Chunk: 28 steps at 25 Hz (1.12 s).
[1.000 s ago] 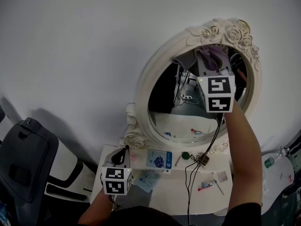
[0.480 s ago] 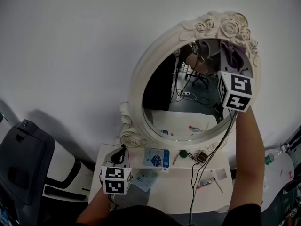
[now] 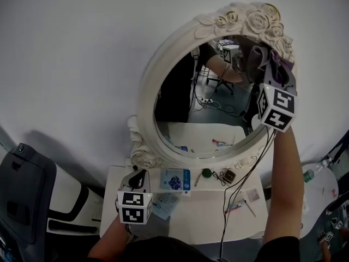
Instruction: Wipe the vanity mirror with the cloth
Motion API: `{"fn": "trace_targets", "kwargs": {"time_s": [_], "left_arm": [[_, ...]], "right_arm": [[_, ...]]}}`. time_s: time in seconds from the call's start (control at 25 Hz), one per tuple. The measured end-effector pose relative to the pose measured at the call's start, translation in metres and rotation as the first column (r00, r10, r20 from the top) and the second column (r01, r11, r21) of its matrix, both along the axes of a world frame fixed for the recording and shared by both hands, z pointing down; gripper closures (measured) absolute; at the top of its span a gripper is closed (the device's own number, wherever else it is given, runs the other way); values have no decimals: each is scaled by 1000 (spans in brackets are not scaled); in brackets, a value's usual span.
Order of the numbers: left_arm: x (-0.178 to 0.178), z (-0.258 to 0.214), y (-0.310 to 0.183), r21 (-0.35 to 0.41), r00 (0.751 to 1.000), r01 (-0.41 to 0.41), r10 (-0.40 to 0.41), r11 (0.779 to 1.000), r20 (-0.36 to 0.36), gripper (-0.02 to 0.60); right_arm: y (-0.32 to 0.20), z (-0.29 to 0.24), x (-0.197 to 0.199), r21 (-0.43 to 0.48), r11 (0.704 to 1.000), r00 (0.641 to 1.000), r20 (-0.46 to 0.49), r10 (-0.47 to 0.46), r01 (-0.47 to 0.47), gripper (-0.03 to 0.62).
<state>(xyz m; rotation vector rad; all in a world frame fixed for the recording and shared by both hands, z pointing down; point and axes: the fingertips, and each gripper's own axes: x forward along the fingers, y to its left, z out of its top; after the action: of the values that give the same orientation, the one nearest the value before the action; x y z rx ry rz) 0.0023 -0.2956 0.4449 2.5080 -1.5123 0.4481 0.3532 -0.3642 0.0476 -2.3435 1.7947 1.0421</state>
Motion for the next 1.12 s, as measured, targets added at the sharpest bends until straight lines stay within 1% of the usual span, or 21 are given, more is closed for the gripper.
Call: {"fn": "trace_targets", "kwargs": {"time_s": [0.12, 0.28, 0.44, 0.64, 0.88, 1.12], "left_arm": [[11, 2, 1, -3, 1000, -25, 25, 1000, 1, 583], [19, 5, 3, -13, 999, -41, 41, 999, 5, 582], [26, 6, 2, -16, 999, -49, 49, 999, 6, 582], [36, 9, 4, -24, 997, -69, 70, 997, 13, 582], [48, 10, 7, -25, 995, -95, 96, 995, 20, 583], [56, 12, 11, -30, 993, -113, 114, 993, 30, 582]], "right_arm": [[3, 13, 20, -4, 998, 997, 6, 70, -70, 533], [8, 36, 48, -28, 991, 991, 39, 130, -128, 537], [10, 62, 67, -68, 984, 983, 67, 171, -166, 542], [14, 107, 93, -132, 970, 969, 111, 219, -205, 543], [16, 177, 115, -242, 937, 949, 128, 289, -253, 545], [14, 249, 124, -343, 897, 926, 150, 347, -280, 548]]}}
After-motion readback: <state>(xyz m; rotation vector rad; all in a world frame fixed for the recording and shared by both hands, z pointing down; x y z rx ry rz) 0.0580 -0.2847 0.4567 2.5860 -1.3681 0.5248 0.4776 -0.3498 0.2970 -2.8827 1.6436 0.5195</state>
